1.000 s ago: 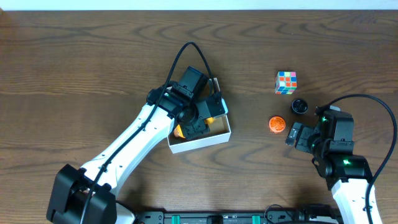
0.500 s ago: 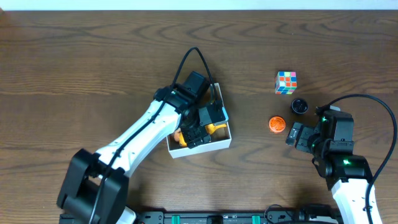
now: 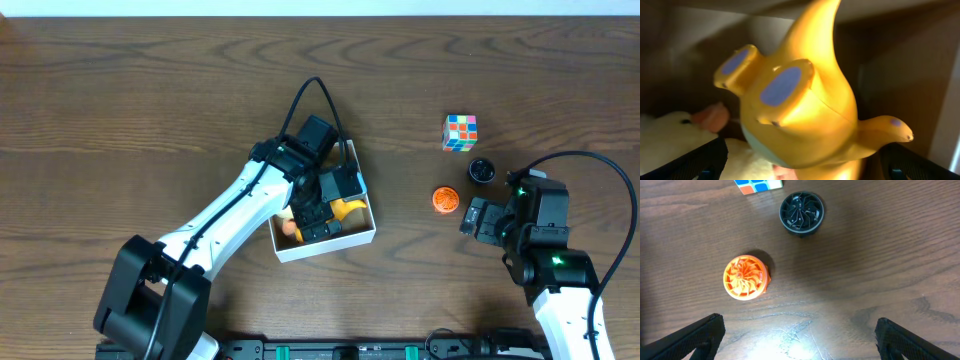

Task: Pack container
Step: 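Lower the orange toy into the box and release it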

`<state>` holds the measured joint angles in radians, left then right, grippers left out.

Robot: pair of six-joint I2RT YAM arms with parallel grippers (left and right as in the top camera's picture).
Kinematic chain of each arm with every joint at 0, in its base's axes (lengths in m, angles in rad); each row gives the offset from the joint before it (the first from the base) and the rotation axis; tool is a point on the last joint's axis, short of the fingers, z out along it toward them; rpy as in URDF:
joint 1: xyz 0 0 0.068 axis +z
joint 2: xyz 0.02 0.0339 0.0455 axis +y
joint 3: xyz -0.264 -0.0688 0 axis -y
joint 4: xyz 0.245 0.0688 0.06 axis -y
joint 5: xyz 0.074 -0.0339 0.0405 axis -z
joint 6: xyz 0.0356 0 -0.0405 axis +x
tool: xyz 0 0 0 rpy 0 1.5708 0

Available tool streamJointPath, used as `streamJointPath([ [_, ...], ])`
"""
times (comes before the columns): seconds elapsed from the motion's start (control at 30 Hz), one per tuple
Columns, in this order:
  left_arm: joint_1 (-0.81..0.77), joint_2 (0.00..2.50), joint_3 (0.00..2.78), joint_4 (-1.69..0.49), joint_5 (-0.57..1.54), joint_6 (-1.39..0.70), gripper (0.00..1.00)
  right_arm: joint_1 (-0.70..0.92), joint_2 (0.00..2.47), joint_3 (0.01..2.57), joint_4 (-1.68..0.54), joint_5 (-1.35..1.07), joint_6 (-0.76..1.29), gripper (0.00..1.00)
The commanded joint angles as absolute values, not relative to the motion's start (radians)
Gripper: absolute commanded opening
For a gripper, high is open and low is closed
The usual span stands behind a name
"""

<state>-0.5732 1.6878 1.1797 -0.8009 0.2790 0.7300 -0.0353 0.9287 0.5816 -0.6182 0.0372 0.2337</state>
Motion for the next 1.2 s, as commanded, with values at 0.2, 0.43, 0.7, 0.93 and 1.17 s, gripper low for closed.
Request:
streamJointPath([
  [0.2,-0.569,1.587,1.242,-0.682,0.101,0.721,0.99,-0.042,0.929,0.605,-0.621,0.049,0.219,0.99],
  [0.43,-0.561,1.65,1.241,-0.665,0.103,0.668,0.88,-0.042,0.929,0.605,-0.621,0.049,0.22,0.99],
  [0.7,-0.559,1.769,1.24,-0.585,0.103,0.668,0.86,-0.042,0.929,0.605,-0.622,0.048,0.22,0.99],
  [0.93,-0.565,1.81,1.24,-0.662,0.144,0.599,0.86,-0.042,0.929,0.605,-0.622,0.049,0.22,0.99],
  [1.17,-0.591,1.809,1.24,-0.725,0.202,0.582,0.85,-0.042,0.929,0.605,-0.61,0.049,0.22,0.99],
])
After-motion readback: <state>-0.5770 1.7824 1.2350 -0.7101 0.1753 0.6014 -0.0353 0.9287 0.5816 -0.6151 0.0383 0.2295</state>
